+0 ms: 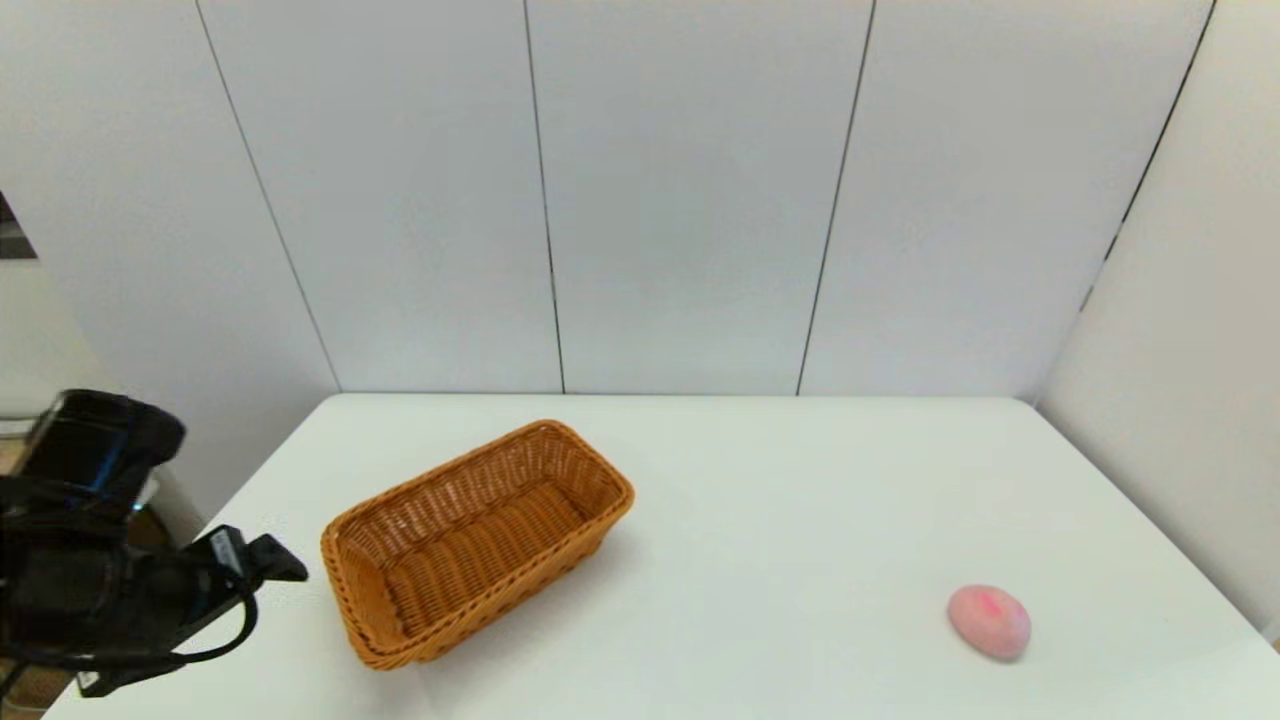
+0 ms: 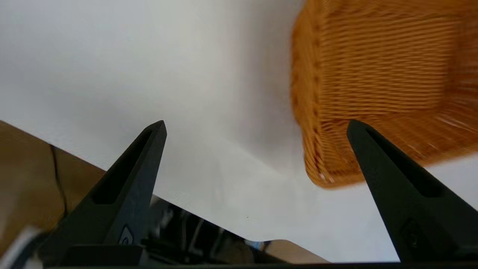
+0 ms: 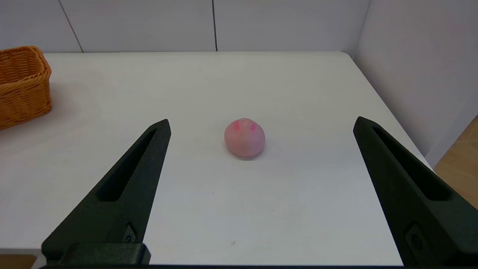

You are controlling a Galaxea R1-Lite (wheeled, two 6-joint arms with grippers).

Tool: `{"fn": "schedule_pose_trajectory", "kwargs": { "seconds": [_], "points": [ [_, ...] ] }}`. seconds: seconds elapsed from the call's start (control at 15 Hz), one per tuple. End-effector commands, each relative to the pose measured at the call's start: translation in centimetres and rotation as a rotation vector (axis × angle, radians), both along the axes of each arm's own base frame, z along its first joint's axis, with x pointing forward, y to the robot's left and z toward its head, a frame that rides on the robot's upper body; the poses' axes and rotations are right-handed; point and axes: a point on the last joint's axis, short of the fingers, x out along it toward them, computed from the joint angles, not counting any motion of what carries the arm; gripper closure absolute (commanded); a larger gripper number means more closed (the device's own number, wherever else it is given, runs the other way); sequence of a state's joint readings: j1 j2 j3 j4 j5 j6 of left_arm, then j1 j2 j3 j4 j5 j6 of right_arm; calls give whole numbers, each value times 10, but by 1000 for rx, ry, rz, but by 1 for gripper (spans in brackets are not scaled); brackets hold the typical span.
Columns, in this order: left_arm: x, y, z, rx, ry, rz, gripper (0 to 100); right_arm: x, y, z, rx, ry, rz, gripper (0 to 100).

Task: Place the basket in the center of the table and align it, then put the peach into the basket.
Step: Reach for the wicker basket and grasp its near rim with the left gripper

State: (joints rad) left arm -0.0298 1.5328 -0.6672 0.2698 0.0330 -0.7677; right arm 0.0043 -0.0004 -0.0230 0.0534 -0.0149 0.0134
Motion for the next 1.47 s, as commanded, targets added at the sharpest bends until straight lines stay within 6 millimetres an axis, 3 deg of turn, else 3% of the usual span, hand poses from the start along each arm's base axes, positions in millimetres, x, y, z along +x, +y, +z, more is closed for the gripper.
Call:
{"fn": "schedule_pose_trajectory", "kwargs": {
  "seconds": [0.07, 0.2, 0.53, 0.87, 0.93, 1.47],
  "points": [
    [48, -24, -45, -70, 200, 31, 0, 0, 0, 0, 0, -1, 0, 0],
    [56, -33, -43, -94, 185, -2, 0, 0, 0, 0, 0, -1, 0, 0],
    [79, -42, -60, -154, 174, -11, 0, 0, 0, 0, 0, -1, 0, 0],
    [87, -44, -71, -158, 166, -15, 0, 0, 0, 0, 0, -1, 0, 0],
    [88, -44, -73, -157, 169, -14, 100, 0, 0, 0, 0, -2, 0, 0],
    [90, -47, -59, -209, 106, -34, 100, 0, 0, 0, 0, -2, 0, 0]
  ]
}}
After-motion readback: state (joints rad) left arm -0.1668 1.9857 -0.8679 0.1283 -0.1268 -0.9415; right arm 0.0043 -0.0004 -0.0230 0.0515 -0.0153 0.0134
